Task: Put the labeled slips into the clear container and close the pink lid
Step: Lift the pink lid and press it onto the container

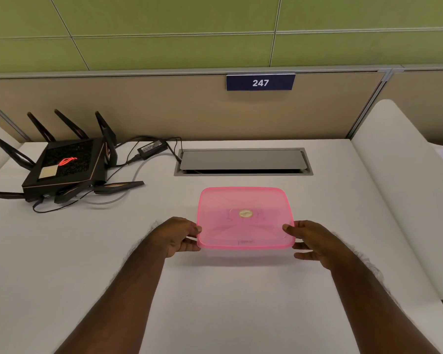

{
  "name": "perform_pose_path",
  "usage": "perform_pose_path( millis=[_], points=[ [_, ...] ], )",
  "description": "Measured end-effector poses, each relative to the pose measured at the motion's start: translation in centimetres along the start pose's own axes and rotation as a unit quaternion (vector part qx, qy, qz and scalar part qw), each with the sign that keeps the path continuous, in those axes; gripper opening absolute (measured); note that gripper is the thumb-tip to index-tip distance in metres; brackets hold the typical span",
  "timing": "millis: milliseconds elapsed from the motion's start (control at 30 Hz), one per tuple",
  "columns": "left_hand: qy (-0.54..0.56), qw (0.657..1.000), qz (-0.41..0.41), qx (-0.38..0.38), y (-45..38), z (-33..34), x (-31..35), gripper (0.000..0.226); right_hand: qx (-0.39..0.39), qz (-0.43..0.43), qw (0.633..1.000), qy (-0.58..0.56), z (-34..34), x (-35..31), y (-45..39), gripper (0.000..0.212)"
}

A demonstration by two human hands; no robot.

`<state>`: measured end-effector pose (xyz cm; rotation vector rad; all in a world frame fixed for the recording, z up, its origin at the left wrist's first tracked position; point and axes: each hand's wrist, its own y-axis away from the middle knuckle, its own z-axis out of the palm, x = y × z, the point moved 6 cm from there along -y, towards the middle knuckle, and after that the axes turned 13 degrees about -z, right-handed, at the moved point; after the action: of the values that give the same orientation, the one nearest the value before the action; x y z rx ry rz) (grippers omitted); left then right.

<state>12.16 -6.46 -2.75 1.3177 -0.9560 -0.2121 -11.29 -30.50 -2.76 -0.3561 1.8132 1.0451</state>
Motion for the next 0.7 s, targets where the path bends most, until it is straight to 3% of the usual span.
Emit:
perform_pose_path(
  millis=[233, 367, 500, 633, 700],
  points=[
    [0.021, 1.0, -0.013, -0.005, -0.5, -0.2, -0.8, 0.016, 0.03, -0.009, 0.999, 0.011, 0.1, -0.7, -0.6, 0.041],
    [-0.015, 1.0, -0.017, 0.006, 0.0, 0.0, -0.3, 0.041, 0.005, 0.002, 1.0, 0.022, 0.1, -0.8, -0.6, 0.038],
    [-0.069, 0.996, 0.061, 0.016, 0.7, 0.7, 2.8, 0.078, -0.006, -0.018, 0.999, 0.036, 0.0, -2.3, -1.7, 0.037],
    [-0.051, 0.993, 0.091, 0.058, 0.0, 1.6, 5.7, 0.034, 0.034, -0.073, 0.996, 0.032, 0.3, -4.9, -3.4, 0.035],
    [-0.033, 0.991, 0.086, 0.094, -0.9, 1.7, 6.7, 0.031, 0.058, -0.083, 0.994, 0.032, 0.7, -6.0, -4.3, 0.035]
  ],
)
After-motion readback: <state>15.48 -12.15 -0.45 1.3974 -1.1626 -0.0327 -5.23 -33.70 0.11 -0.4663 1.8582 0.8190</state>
